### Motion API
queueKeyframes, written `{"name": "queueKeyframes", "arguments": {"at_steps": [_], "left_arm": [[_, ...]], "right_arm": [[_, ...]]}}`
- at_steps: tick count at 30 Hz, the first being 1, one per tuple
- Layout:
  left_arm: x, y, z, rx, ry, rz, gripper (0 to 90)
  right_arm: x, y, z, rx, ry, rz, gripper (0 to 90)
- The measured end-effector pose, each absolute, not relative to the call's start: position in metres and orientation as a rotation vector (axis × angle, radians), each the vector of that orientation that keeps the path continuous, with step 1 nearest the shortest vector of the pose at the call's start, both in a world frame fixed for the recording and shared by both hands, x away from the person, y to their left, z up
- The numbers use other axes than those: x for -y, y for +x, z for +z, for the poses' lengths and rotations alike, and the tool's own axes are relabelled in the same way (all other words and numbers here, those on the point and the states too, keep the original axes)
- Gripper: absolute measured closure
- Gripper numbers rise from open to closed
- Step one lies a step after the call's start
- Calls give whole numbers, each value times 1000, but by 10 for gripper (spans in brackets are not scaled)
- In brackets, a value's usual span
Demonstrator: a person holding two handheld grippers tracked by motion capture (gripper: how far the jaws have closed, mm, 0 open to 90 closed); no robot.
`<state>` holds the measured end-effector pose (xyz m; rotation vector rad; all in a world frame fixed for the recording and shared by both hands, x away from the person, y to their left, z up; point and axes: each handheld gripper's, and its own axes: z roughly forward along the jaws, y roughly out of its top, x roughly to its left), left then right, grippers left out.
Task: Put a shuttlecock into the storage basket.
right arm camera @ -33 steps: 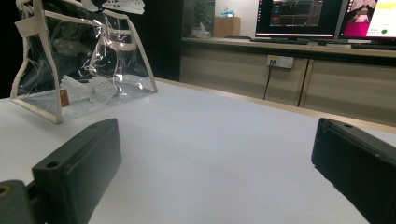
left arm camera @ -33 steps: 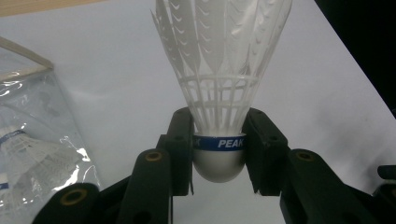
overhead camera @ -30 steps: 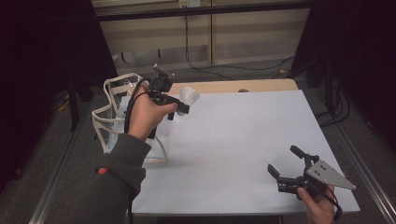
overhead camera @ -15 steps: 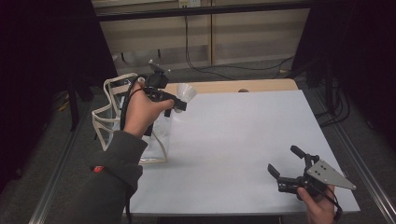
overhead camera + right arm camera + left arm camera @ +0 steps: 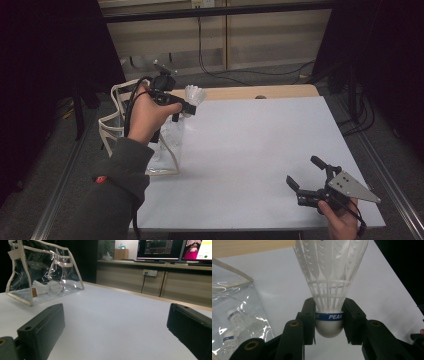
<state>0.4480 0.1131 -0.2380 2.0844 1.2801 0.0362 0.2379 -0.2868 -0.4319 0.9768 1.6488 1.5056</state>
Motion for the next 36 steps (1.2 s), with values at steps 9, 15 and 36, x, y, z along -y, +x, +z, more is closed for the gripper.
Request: {"name": "queueKeyframes", "arguments": {"at_steps": [9, 15, 36], "left_arm": [[-116, 449, -232, -1285, 2074, 54, 654], [-122, 449, -228, -1295, 2059, 57, 653], [-137, 451, -218, -1330, 2031, 93, 654]], "right_arm": [[286, 238, -431, -1648, 978, 1511, 16], [286, 238, -431, -1648, 979, 1510, 16], [286, 238, -431, -1645, 974, 1509, 16]]}}
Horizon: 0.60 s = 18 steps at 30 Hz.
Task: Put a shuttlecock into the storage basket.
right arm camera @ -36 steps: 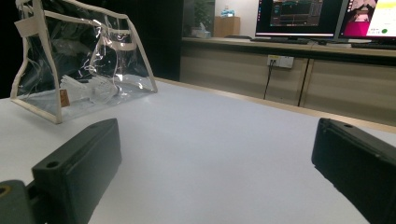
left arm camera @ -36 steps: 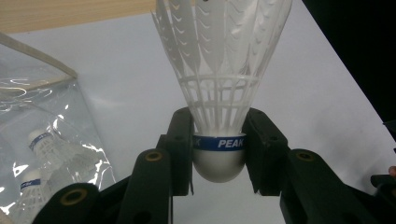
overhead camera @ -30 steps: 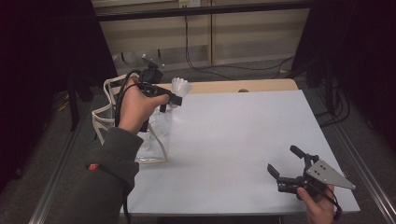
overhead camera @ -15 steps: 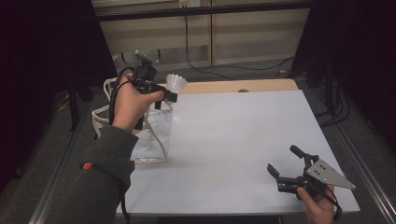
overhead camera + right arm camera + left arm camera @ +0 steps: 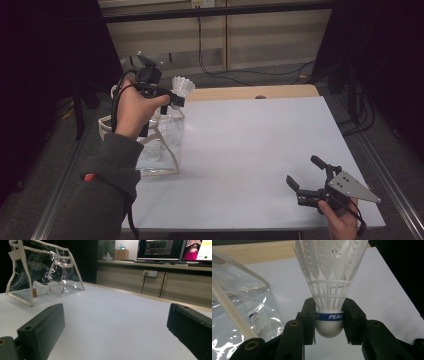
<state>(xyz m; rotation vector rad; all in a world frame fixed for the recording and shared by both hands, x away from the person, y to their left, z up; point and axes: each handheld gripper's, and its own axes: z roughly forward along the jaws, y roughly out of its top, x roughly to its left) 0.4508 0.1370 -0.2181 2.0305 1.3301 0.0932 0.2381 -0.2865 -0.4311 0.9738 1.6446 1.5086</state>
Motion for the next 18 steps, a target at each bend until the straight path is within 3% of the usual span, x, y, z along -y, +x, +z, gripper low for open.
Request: {"name": "queueKeyframes", "arguments": {"at_steps": [18], "left_arm": [[-149, 451, -212, -1355, 2014, 113, 653]], "right_arm": [[286, 238, -431, -1642, 975, 1510, 16]]}}
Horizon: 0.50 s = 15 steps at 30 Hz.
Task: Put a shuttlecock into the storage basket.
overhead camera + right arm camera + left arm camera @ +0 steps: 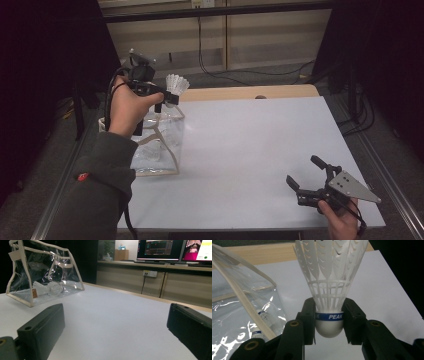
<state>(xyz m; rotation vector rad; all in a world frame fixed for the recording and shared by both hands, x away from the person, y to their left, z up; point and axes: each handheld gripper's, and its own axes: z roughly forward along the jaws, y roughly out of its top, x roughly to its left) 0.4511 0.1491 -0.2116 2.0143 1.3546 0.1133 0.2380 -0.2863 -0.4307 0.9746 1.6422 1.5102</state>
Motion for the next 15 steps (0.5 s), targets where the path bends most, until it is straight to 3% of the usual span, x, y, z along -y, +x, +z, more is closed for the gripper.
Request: {"name": "queueKeyframes", "arguments": {"at_steps": [15], "left_arm": [[-162, 452, -205, -1377, 1993, 145, 654]], "right_arm": [[286, 238, -431, -1647, 972, 1510, 16]]}}
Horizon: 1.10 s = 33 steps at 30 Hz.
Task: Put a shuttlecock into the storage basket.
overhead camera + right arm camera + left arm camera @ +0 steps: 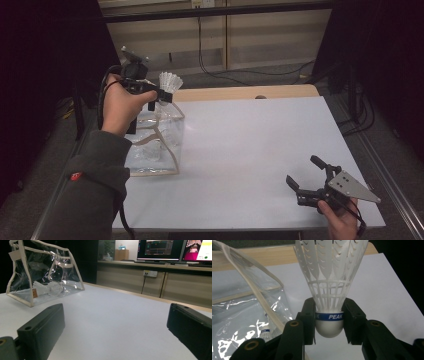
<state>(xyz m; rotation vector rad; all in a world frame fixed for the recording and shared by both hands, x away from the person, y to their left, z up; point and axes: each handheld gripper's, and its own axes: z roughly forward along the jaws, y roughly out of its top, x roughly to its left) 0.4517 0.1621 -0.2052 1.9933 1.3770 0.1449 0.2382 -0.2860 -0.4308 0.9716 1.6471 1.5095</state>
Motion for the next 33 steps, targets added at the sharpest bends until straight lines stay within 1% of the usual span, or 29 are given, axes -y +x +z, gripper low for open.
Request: {"name": "queueKeyframes", "arguments": {"at_steps": [26, 33], "left_arm": [[-192, 454, -209, -1464, 1917, 216, 654], [-200, 455, -211, -1479, 1918, 227, 654]], "right_arm": [[286, 238, -431, -1647, 975, 1508, 16], [286, 238, -431, -1646, 976, 1509, 16]]}}
